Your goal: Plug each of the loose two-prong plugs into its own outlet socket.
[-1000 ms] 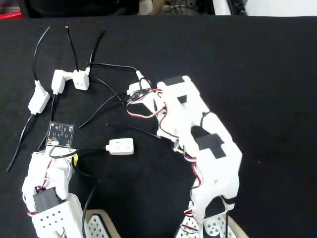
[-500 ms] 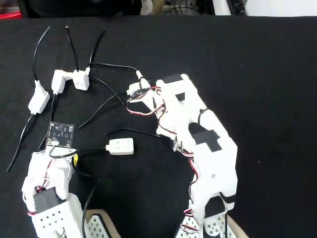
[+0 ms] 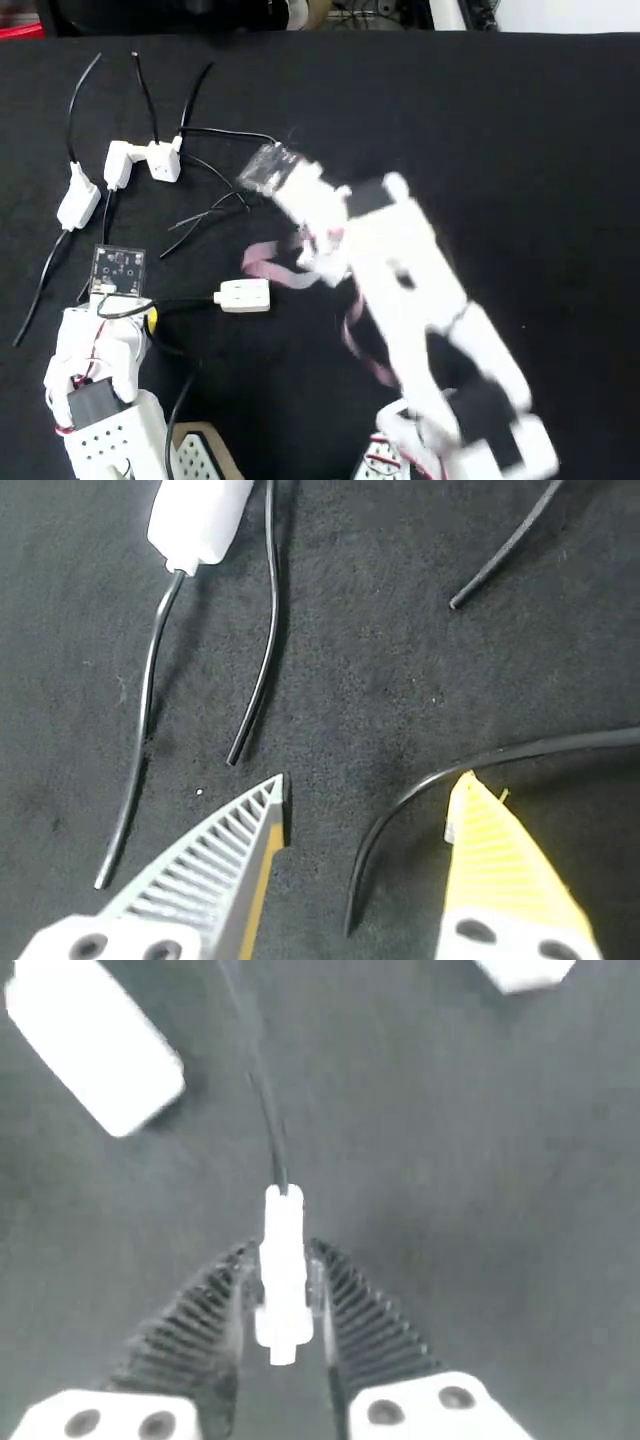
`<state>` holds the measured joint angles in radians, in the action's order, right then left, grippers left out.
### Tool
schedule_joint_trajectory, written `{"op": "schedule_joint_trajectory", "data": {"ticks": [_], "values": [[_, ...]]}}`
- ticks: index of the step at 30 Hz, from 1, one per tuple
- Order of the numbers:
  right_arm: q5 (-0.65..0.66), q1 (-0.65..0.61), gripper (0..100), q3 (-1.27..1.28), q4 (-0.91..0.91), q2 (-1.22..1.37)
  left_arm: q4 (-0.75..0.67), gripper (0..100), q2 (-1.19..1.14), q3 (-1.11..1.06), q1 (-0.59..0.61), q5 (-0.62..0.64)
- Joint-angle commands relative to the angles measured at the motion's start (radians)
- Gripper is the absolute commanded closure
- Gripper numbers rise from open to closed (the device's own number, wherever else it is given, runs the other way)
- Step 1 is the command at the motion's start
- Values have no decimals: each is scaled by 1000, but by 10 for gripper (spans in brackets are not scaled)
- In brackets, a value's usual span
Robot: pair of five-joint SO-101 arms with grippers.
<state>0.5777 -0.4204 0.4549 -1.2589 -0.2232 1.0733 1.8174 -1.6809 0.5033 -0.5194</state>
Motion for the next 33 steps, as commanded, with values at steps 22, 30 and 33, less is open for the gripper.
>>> {"op": "schedule_joint_trajectory", "data": {"ticks": [22,30,33], "values": [[-439,-413,987,819,928,-851,-215,740,5,332,-337,626],[-397,-411,987,842,924,-860,-170,740,5,366,-636,614],[-390,-410,987,854,922,-865,-143,740,5,392,-694,588]]}}
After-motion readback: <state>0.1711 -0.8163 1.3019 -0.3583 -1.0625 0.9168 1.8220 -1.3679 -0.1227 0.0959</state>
